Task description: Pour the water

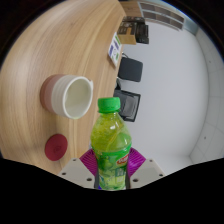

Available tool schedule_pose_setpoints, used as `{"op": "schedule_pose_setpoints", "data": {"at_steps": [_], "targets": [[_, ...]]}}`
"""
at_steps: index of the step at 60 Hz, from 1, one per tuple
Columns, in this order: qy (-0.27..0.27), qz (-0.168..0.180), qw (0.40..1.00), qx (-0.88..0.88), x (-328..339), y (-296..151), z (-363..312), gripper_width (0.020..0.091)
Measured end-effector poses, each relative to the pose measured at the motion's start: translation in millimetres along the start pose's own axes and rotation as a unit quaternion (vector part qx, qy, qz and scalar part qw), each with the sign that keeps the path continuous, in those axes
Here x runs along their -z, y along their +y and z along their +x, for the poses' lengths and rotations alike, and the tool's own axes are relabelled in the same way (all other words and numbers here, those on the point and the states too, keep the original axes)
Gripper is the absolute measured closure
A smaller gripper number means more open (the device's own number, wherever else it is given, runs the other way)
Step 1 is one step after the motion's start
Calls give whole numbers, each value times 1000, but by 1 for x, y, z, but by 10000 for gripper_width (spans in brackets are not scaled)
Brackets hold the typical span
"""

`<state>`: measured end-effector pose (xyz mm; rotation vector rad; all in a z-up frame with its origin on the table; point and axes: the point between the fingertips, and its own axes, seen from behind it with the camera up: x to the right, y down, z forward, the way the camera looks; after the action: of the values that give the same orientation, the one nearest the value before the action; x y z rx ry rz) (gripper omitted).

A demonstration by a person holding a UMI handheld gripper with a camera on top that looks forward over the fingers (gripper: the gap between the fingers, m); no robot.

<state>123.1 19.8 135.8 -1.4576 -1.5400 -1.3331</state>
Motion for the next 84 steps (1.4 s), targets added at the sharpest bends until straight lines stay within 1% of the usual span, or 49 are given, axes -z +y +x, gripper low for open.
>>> {"op": "schedule_pose_setpoints", "data": {"at_steps": [6,12,19,20,26,30,37,42,47,50,51,54,57,58,61,63,65,70,74,76,78,84], "targets": [[-10,24,990,-137,15,4,14,753],[-34,40,955,-292,31,7,15,742],[-85,90,868,-481,29,4,4,742],[-88,91,855,-504,32,-2,1,742],[-115,114,768,-620,19,2,-11,743],[-119,122,715,-678,11,5,-20,740],[-130,133,654,-733,-7,8,-32,742],[-130,134,633,-751,-18,4,-39,743],[-124,142,626,-757,-27,0,-48,743],[-131,138,628,-755,-30,-3,-61,738],[-121,148,624,-758,-30,-2,-55,739],[-114,149,622,-760,-29,-1,-57,735],[-110,152,625,-757,-26,-2,-58,705],[-108,151,626,-757,-27,-1,-59,706],[-102,150,633,-753,-23,0,-58,678],[-99,147,638,-750,-21,-1,-59,630],[-98,144,638,-750,-23,-1,-60,598],[-106,133,634,-754,-21,0,-63,545],[-119,112,633,-757,-15,5,-73,454],[-118,100,630,-761,-9,9,-77,422],[-118,89,629,-763,-1,13,-81,418],[-125,42,624,-770,38,22,-100,413]]}}
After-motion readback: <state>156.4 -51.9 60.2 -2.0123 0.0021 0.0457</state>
